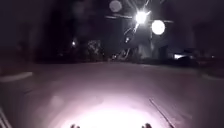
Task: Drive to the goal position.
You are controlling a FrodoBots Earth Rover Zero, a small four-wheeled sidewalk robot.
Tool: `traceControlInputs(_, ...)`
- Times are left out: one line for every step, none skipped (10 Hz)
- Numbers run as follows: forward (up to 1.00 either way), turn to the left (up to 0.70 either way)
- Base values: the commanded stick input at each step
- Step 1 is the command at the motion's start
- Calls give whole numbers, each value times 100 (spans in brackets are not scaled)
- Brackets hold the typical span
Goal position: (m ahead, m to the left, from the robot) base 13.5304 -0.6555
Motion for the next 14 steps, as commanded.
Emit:
traceControlInputs(70, 0)
traceControlInputs(70, 0)
traceControlInputs(70, 0)
traceControlInputs(70, 0)
traceControlInputs(70, 0)
traceControlInputs(70, 0)
traceControlInputs(70, 0)
traceControlInputs(70, 0)
traceControlInputs(70, 0)
traceControlInputs(70, 0)
traceControlInputs(70, 0)
traceControlInputs(70, 0)
traceControlInputs(70, 0)
traceControlInputs(70, 0)
